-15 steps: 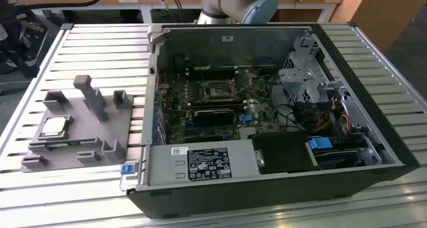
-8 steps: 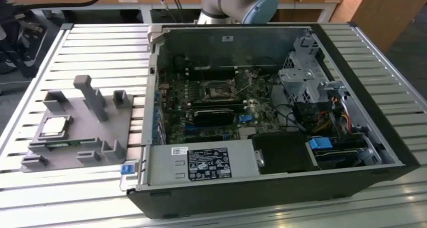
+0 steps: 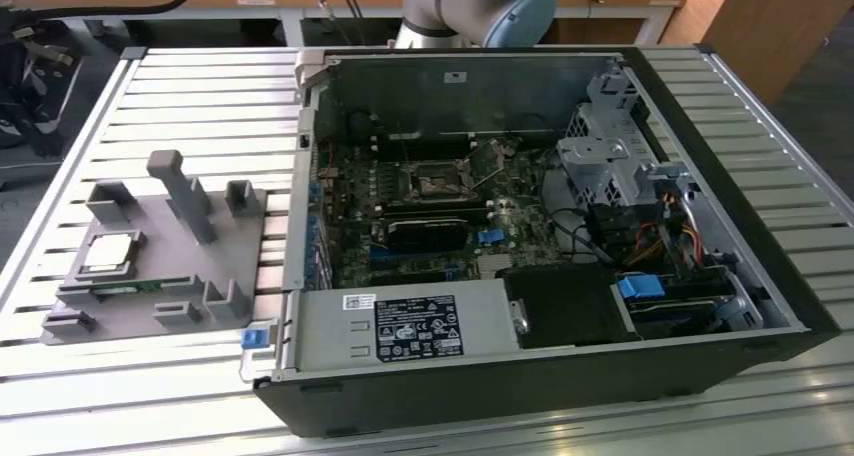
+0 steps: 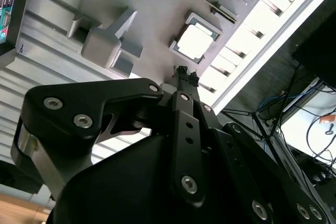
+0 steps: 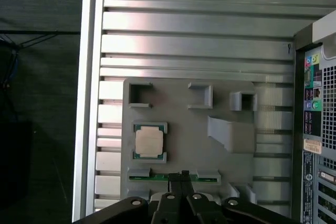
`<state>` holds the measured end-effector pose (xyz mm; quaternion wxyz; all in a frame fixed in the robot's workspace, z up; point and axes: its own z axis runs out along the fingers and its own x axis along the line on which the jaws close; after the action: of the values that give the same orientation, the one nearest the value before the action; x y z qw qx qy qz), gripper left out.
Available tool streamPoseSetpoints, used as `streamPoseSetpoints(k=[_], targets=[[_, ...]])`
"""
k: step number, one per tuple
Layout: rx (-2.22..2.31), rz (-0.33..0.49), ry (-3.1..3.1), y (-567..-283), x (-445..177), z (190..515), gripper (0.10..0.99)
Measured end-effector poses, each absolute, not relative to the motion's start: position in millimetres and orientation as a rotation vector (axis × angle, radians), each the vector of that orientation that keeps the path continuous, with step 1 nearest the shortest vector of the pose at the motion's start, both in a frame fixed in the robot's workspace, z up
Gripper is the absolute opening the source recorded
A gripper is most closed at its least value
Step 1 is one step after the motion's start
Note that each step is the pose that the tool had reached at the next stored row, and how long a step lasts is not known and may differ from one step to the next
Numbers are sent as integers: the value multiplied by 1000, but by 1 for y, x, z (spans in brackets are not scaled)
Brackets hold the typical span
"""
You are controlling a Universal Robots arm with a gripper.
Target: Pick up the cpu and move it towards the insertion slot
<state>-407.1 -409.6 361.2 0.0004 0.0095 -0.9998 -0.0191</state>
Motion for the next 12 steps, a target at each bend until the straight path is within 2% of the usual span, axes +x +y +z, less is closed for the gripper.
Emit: streamPoseSetpoints(k=[12], targets=[[30,-60,-3140,-410,-424,358,106]])
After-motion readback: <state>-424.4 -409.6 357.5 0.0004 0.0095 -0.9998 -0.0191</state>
